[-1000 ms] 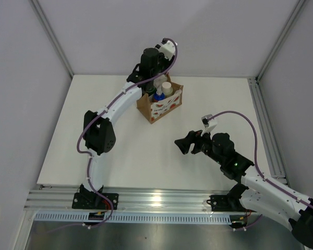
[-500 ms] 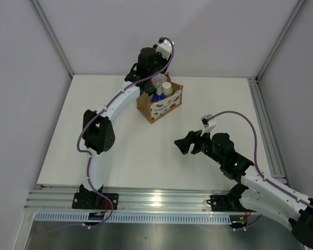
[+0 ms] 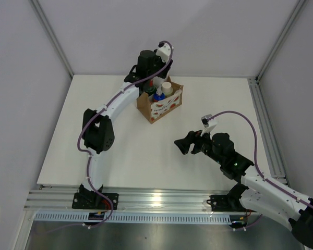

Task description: Place the personal care products into the canvas bag

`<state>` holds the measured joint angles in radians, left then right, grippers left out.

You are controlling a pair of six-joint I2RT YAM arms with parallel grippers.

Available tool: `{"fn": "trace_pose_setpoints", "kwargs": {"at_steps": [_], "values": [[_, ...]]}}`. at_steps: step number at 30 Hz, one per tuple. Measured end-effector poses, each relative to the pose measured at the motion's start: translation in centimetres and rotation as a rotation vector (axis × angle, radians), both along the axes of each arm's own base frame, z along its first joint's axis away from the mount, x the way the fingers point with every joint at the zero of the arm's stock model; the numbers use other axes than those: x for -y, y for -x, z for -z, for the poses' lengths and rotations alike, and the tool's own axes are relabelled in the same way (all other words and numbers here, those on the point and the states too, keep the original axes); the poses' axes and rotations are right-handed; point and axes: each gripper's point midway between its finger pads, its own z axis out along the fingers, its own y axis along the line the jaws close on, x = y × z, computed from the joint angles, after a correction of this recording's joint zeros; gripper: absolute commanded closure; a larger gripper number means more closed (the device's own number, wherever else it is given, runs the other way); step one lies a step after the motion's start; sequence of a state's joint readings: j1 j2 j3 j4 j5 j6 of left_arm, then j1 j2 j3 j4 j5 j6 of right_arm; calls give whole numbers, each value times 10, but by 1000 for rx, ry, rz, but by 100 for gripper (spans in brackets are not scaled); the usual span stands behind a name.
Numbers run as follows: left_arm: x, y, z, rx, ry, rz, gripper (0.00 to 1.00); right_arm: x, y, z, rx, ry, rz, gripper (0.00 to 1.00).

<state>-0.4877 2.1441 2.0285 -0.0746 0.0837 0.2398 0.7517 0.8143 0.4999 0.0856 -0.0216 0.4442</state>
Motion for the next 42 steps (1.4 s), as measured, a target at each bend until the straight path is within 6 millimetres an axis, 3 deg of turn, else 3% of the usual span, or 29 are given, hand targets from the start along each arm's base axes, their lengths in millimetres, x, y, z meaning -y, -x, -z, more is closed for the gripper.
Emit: {"fn": "trace_pose_setpoints", "kwargs": {"at_steps": [26,35,42], "values": [[-11,-11,23,-93,44,35,99,-2,3,0,-3,-4,-19,19],[-9,-22,62,-171,62,16,99,-3,3,0,-5,-3,-22,19],[-8,-23,75,-197,55,16,76,-4,4,1,-10,-6,-27,19]]}}
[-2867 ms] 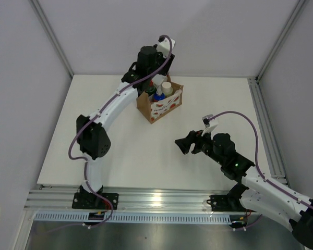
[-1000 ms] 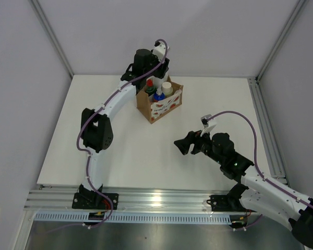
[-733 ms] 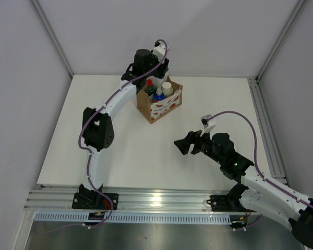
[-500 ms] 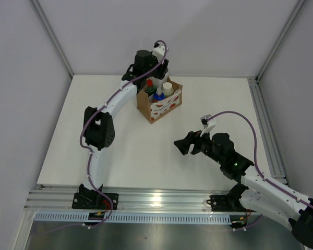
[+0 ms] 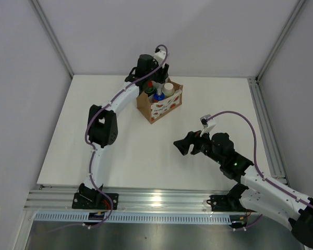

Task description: Place the personal care products into the canvas bag

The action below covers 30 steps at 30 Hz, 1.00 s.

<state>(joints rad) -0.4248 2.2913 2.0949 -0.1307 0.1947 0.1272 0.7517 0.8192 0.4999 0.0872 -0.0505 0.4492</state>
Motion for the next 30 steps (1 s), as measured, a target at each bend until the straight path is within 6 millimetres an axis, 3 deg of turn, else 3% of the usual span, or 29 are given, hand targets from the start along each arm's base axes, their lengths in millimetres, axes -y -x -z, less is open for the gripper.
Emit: {"fn": "trace_pose_setpoints", "kwargs": {"at_steps": [7,25,30], "values": [[0,0,0,0,0,0,59,0,0,0,-3,-2,0,19],[-2,1,10,-19,-5,-3,41,-1,3,-3,-1,-14,-7,19],[-1,-2,-1,25,17,-4,37,-1,3,-4,1,-17,-7,19]]}}
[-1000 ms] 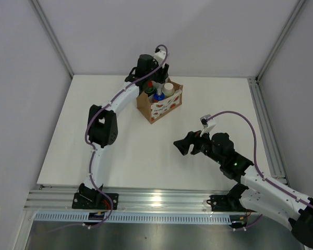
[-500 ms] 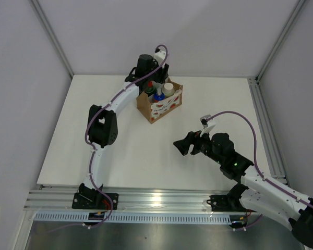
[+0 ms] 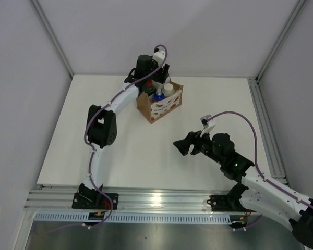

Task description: Place the personal care products into the canvas bag

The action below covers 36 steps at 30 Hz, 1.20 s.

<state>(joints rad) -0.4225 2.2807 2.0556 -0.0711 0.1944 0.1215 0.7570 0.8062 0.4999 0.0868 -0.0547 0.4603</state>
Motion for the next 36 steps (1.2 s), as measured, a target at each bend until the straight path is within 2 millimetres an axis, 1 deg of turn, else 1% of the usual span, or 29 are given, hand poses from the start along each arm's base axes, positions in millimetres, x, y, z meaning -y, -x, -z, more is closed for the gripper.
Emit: {"fn": "trace_pose_setpoints", "kwargs": {"at_steps": [6,9,11,12,13,15,17,18,20,22,23,24,25,26,27,28,30,32,34,36], "values": [[-2,5,-4,13,11,-1,36,0,0,-1,2,-1,0,19],[-5,13,-8,6,20,-4,31,0,0,-1,2,-1,0,19],[-7,21,-18,8,29,-6,23,0,0,0,2,1,3,19],[-8,26,-28,15,39,-6,14,0,-1,1,1,5,4,19],[-11,32,-37,17,48,-8,9,1,-2,1,2,10,9,20],[-16,51,-64,30,83,-12,1,2,-4,3,1,21,21,20],[-26,76,-99,47,138,-24,1,5,-8,4,10,32,45,20],[-32,91,-121,61,175,-31,1,7,-9,3,15,36,56,20],[-44,127,-157,79,252,-42,1,12,-12,1,32,44,84,20],[-58,167,-189,103,337,-42,1,18,-15,-4,56,47,115,20],[-64,188,-198,110,374,-47,1,21,-17,-6,69,49,135,20],[-70,207,-200,107,402,-56,1,24,-19,-9,78,49,153,20],[-73,229,-199,98,427,-56,1,27,-20,-10,86,51,166,20],[-73,249,-191,84,445,-52,1,29,-22,-11,94,54,181,20],[-73,267,-179,66,454,-54,1,31,-23,-12,101,59,193,20],[-69,284,-162,33,451,-43,1,33,-25,-12,104,64,205,20],[-60,314,-132,-16,438,-18,1,36,-27,-11,106,73,221,20],[-52,338,-92,-81,393,2,1,38,-27,-10,105,78,230,19],[-49,357,-59,-128,348,18,1,39,-28,-10,104,81,240,18],[-50,371,-32,-158,306,24,1,40,-29,-10,105,82,247,18]]}}
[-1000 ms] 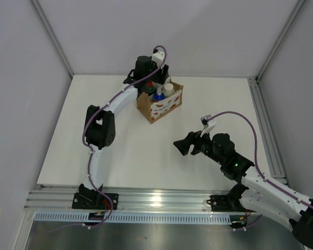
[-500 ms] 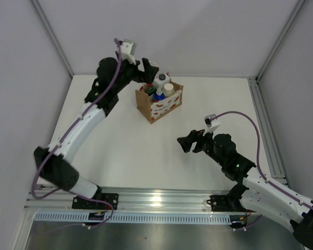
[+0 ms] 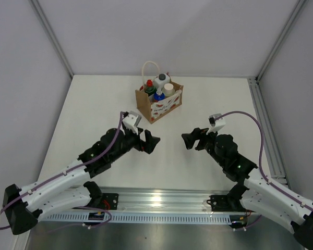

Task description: Place the personal care products into the canvas bag

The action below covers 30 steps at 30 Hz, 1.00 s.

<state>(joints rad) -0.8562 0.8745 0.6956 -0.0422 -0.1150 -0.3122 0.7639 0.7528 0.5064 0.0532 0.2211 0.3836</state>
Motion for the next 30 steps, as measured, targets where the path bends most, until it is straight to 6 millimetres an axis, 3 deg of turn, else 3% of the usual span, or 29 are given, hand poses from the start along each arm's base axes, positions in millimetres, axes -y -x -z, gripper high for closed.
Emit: {"fn": "trace_pose_setpoints", "kwargs": {"at_steps": [3,8,17,25,30], "values": [[-9,7,22,-6,-44,-33,1,-4,1,1,-8,-4,-20,18],[-23,13,32,39,-25,-68,1,-22,2,8,-57,2,-85,17],[-24,22,25,97,20,-35,1,-23,-1,10,-66,6,-76,16],[-29,20,20,118,26,-62,1,-18,-1,-9,3,-47,-51,15],[-32,21,17,123,31,-70,1,-21,-4,-6,1,-45,-55,17]]}}
